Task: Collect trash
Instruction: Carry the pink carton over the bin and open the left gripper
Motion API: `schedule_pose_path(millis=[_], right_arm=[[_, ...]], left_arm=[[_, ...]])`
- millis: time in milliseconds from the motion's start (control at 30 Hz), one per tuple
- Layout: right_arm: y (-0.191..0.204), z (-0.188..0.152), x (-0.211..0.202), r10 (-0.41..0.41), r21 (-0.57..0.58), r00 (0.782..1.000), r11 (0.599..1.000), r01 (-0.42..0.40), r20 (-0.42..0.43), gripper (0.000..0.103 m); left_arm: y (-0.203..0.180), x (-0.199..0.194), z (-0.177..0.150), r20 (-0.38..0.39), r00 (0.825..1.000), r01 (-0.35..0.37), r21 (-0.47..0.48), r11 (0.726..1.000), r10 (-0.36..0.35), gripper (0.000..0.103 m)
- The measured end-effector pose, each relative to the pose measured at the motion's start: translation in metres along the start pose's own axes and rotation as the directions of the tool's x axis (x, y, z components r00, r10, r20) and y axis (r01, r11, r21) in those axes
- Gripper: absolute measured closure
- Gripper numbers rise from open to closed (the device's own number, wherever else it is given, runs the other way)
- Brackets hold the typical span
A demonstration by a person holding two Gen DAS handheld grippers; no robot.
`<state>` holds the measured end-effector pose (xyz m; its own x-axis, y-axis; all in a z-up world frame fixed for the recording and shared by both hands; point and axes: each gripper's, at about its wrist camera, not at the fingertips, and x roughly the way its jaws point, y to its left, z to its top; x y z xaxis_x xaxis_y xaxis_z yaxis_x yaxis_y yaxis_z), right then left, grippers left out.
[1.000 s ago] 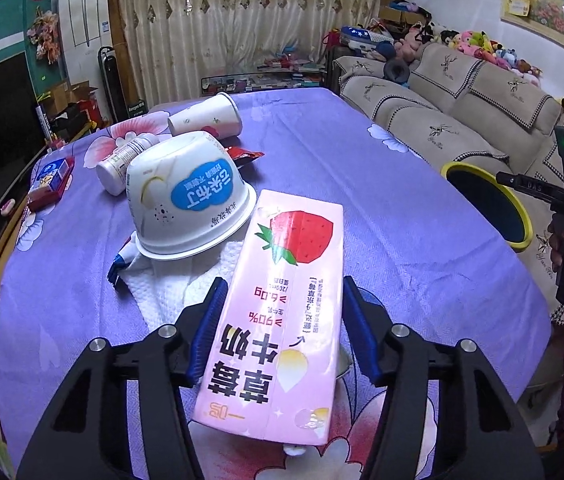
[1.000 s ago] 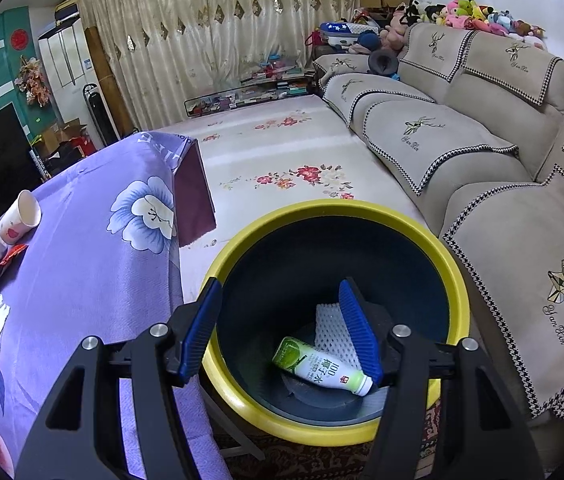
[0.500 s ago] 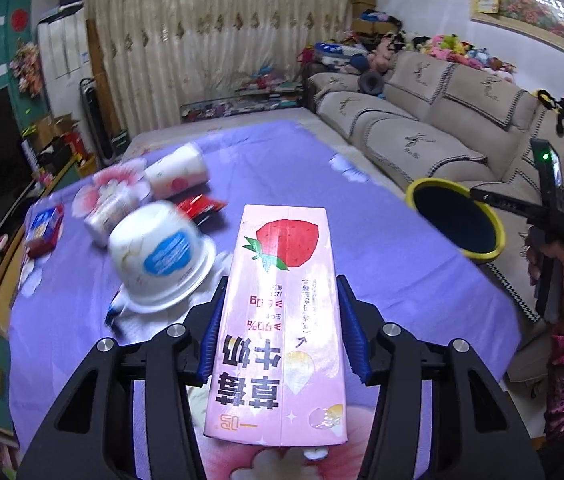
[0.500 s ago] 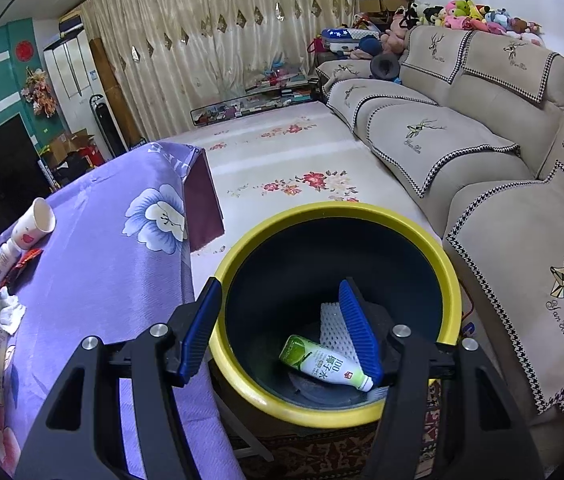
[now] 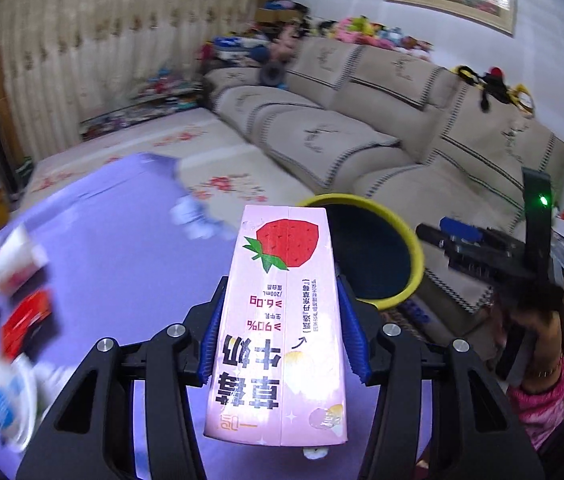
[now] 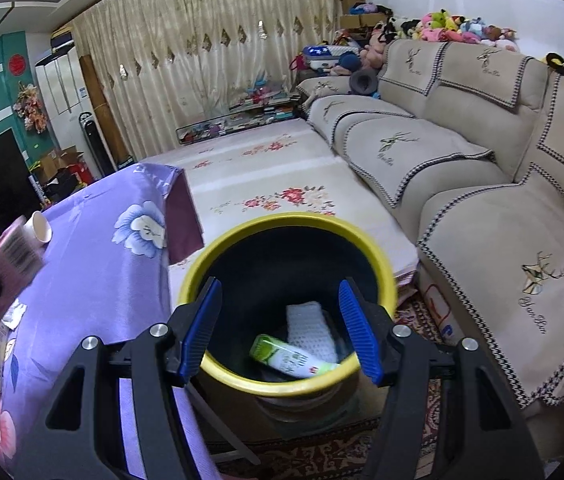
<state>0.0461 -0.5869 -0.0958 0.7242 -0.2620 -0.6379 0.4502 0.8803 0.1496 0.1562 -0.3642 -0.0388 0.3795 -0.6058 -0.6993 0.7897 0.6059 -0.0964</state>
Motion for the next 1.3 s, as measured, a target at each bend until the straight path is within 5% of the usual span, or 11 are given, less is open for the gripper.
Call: schedule_pose_path(millis=[300,600,700,867,1033,1300], right_arm=[[-0.04,-0.005,-0.019,-0.07,0.062,0.997,0.996,0.068,0.029,0.044],[-0.073,-0.015,-0.028,-0.119,0.111,0.993,0.987,0.116,0.019,0.041],[-0.077,-0.016,-0.029,-0.123,0.12,0.992,0.985,0.12,0.015,0.041],[-0.076,-0.016,-0.033,-0.114,0.118,0.993,0.987,0.111,0.019,0.041],[-0.064,-0.015,-0.037,-0.094,0.105,0.995,0.99,0.091,0.025,0.04],[-0.015,-0.015,-0.04,-0.037,0.044,0.999,0.998,0.036,0.023,0.038]], left_arm=[[-0.048,0.103,0.051,-0.107,0.989,0.108,0.023,0.994,-0.105,0.052],[-0.081,0.203,0.076,-0.198,0.978,0.078,0.03,0.996,-0.071,0.052],[-0.08,0.218,0.08,-0.205,0.977,0.061,0.009,0.998,-0.057,0.033],[-0.065,0.191,0.083,-0.158,0.987,0.04,-0.019,0.999,-0.042,0.026],[-0.051,0.103,0.075,-0.016,1.0,-0.002,-0.034,0.999,0.001,0.014],[0.001,-0.05,0.025,0.161,0.975,-0.132,-0.128,0.983,0.152,0.005]])
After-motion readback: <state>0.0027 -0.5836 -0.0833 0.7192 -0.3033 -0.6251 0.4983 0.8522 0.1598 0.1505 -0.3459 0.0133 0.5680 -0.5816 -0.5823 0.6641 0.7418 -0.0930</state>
